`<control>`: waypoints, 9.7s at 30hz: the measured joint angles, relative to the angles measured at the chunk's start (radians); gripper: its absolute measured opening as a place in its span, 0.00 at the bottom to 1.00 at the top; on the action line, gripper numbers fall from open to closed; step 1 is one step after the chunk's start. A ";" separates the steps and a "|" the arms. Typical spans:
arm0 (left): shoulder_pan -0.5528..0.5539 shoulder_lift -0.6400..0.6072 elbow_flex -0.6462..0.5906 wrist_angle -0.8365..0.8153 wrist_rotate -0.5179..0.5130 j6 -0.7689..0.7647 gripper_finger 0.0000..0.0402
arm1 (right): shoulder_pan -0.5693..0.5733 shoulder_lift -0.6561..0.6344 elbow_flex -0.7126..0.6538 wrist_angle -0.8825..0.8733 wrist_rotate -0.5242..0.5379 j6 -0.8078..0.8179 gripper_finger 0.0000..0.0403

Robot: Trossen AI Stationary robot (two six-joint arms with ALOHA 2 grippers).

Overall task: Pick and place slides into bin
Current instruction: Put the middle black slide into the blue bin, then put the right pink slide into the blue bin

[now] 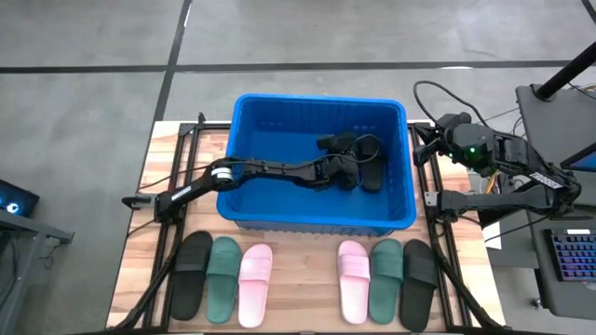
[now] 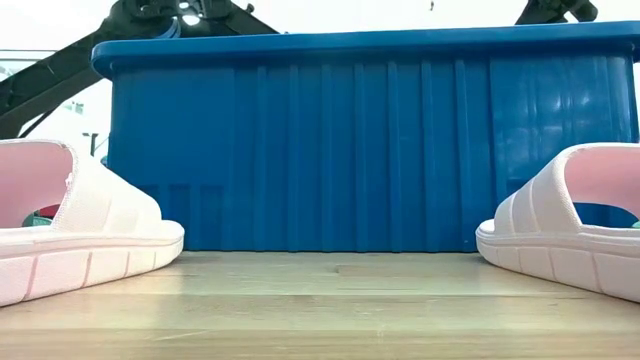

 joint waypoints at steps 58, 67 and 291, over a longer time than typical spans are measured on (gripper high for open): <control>0.048 -0.017 -0.005 -0.053 0.423 -0.184 0.52 | 0.000 0.000 0.000 0.001 -0.004 -0.007 0.03; 0.050 -0.049 -0.007 -0.066 0.432 -0.183 0.64 | 0.000 0.000 0.000 0.001 -0.004 -0.007 0.03; -0.299 -1.533 -1.181 0.135 0.731 -0.812 0.28 | 0.951 1.040 0.006 0.253 -0.251 0.470 0.03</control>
